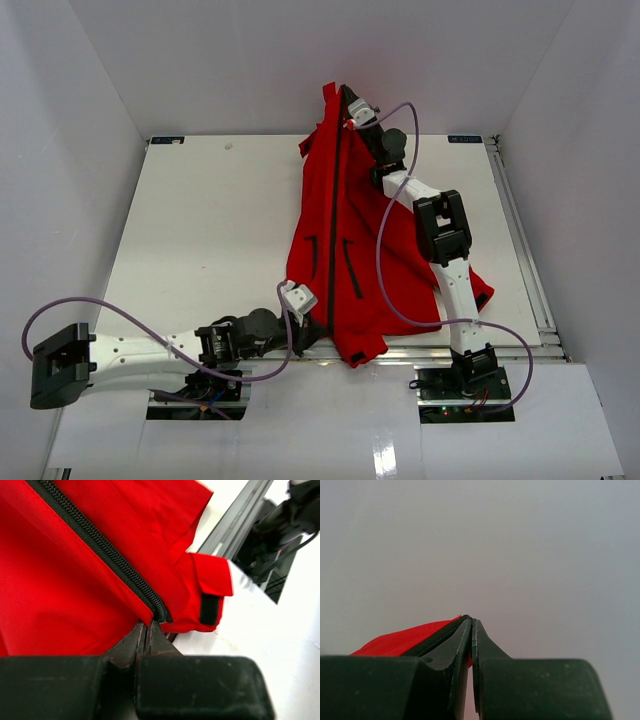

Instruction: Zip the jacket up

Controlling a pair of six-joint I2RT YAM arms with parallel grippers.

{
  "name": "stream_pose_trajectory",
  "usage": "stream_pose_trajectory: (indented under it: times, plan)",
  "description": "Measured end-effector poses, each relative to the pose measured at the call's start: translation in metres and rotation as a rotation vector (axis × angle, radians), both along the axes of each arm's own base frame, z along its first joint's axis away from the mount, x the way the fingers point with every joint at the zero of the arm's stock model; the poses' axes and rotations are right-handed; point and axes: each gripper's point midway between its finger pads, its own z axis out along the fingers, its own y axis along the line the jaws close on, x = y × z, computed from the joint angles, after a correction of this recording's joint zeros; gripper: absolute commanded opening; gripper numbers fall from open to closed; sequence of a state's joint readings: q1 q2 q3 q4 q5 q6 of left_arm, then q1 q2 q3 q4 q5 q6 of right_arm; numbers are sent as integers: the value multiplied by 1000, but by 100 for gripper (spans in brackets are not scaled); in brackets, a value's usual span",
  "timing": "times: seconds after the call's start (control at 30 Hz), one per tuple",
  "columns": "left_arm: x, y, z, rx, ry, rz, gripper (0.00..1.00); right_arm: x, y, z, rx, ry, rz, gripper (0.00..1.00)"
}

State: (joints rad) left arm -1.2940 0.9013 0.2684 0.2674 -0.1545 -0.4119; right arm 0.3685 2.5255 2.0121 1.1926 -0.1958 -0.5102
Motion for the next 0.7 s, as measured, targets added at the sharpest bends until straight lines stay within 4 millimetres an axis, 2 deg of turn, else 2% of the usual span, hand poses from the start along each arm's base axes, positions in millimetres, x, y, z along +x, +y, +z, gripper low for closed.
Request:
stream_pose_trajectory:
  times: [0.1, 0.33, 0.4, 0.47, 0.57, 0.7]
  plan:
    - [1, -9, -5, -4, 14, -4, 9, 2, -4, -5, 17, 3, -20, 10]
    - [0, -27, -22, 34, 76, 3, 47, 8, -18, -16, 59, 22, -70, 46]
    - [-2, -27, -28, 52, 97, 3, 54, 11, -25, -22, 71, 34, -91, 52]
    - [-3, -28, -28, 62, 104, 5, 58, 14, -33, -29, 84, 53, -105, 54]
    - [1, -30, -13, 44, 93, 22, 61, 16, -42, -45, 96, 102, -120, 55]
    - [15, -28, 25, -15, 53, 91, 61, 9, -54, -66, 109, 245, -125, 56]
